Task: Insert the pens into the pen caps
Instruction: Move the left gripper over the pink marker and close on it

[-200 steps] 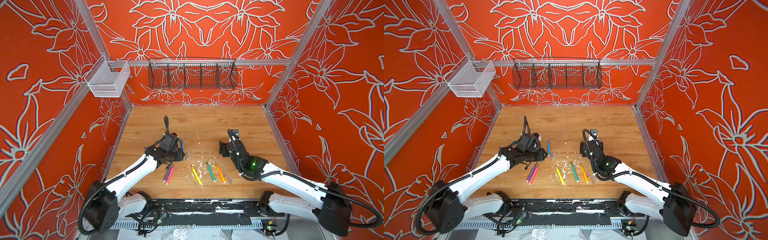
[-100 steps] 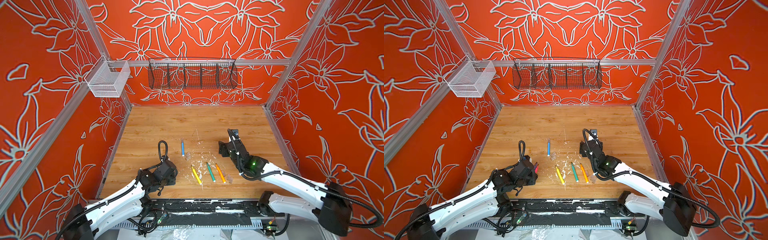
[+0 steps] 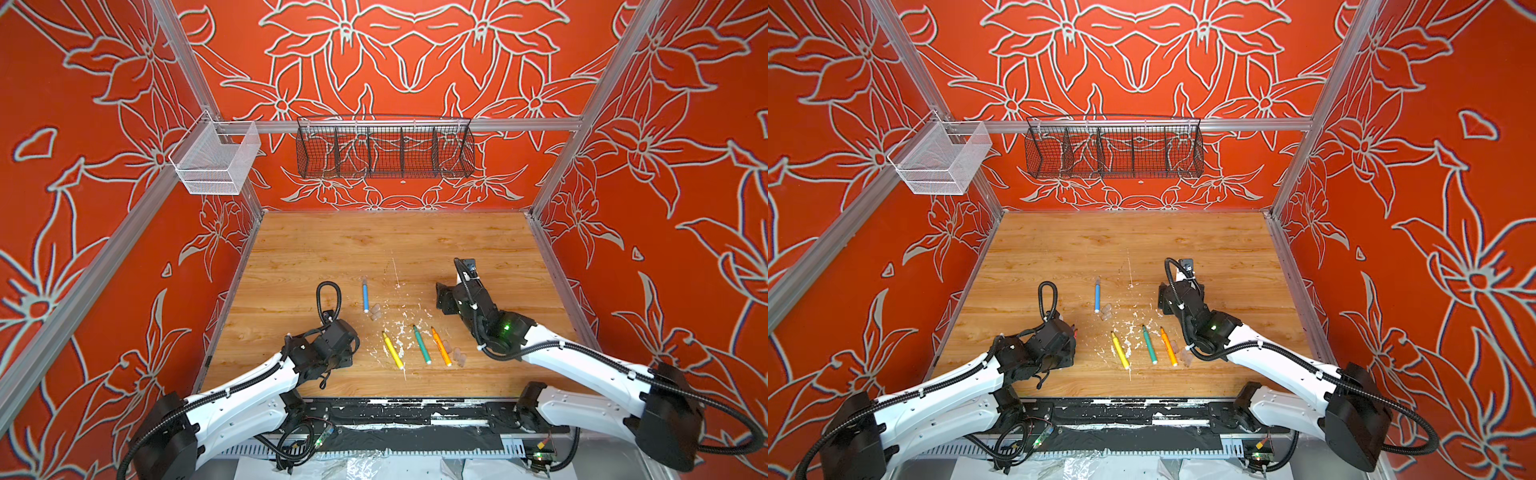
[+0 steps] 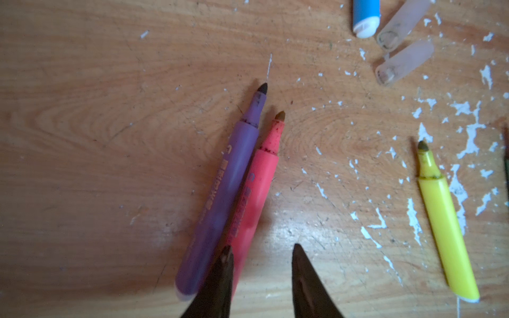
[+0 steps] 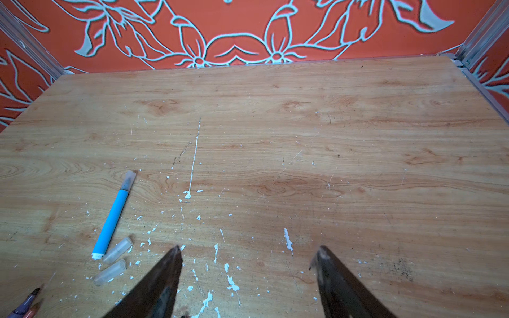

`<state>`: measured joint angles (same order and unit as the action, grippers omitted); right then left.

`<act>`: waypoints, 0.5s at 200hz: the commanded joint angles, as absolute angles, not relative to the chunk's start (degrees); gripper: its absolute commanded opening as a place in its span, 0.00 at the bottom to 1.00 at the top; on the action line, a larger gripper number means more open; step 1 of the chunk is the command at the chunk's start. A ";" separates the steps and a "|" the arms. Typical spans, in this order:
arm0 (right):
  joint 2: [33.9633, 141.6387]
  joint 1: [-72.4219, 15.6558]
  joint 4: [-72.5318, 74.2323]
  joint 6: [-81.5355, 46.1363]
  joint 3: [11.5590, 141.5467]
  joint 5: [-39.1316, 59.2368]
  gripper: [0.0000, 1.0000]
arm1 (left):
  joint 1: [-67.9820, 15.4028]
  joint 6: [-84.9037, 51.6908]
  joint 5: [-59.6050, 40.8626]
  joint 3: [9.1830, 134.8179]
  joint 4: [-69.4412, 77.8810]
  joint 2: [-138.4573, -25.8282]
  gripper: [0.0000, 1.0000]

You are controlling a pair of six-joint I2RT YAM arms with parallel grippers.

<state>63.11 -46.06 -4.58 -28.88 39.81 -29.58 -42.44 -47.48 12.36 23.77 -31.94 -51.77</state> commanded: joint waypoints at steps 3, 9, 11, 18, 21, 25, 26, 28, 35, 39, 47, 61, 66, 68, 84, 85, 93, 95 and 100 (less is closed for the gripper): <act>63.19 -45.87 -6.15 -29.54 41.84 -29.69 0.78 | -42.71 -48.87 14.09 23.31 -31.33 -52.76 0.36; 63.19 -45.86 -6.15 -29.53 41.84 -29.84 0.78 | -42.71 -48.95 13.94 23.24 -31.22 -53.09 0.37; 63.17 -45.88 -6.22 -29.53 41.88 -29.87 0.78 | -42.71 -48.95 13.90 23.21 -31.21 -53.26 0.37; 63.14 -45.79 -6.31 -29.53 41.93 -29.97 0.78 | -42.71 -48.96 13.72 23.27 -31.20 -53.77 0.37; 63.18 -45.83 -6.33 -29.53 41.99 -29.97 0.78 | -42.71 -49.02 13.59 23.31 -31.20 -54.12 0.37; 63.11 -45.84 -6.39 -29.45 41.97 -29.97 0.78 | -42.71 -49.04 13.40 23.46 -31.20 -54.55 0.37; 63.06 -45.81 -6.36 -29.45 41.95 -29.97 0.78 | -42.71 -49.04 13.33 23.51 -31.20 -54.65 0.37; 63.03 -45.86 -6.34 -29.40 42.00 -29.99 0.78 | -42.71 -49.02 13.24 23.54 -31.20 -54.88 0.37; 62.94 -45.85 -6.33 -29.39 41.93 -29.97 0.78 | -42.71 -49.04 12.97 23.85 -31.33 -55.78 0.36; 62.93 -45.86 -6.28 -29.44 41.97 -29.97 0.78 | -42.70 -49.09 12.80 24.09 -31.49 -56.04 0.36; 62.77 -45.82 -6.33 -29.42 41.92 -29.87 0.78 | -42.71 -49.13 12.74 24.49 -31.79 -58.12 0.36; 62.79 -45.83 -6.22 -29.44 41.97 -29.63 0.78 | -42.71 -49.38 12.95 25.00 -31.86 -60.12 0.36; 62.82 -45.78 -6.28 -29.44 41.93 -29.62 0.78 | -42.71 -49.52 13.07 25.09 -31.74 -60.92 0.36; 62.81 -45.83 -6.36 -29.40 41.95 -29.58 0.78 | -42.71 -49.56 13.16 25.13 -31.69 -61.26 0.36; 62.76 -45.88 -6.44 -29.44 41.95 -29.79 0.78 | -42.71 -49.07 12.24 25.46 -30.38 -63.98 0.34; 62.76 -45.83 -6.47 -29.44 41.94 -29.79 0.78 | -42.71 -49.01 12.14 25.48 -30.26 -64.16 0.34; 62.70 -45.87 -6.50 -29.41 41.93 -29.95 0.78 | -42.71 -48.42 11.03 25.57 -29.24 -65.57 0.31; 62.70 -45.83 -6.50 -29.44 41.92 -29.92 0.78 | -42.74 -48.36 10.71 25.62 -28.97 -65.96 0.30; 62.64 -45.84 -6.50 -29.42 41.97 -30.03 0.78 | -42.75 -48.18 10.13 25.73 -28.52 -66.72 0.27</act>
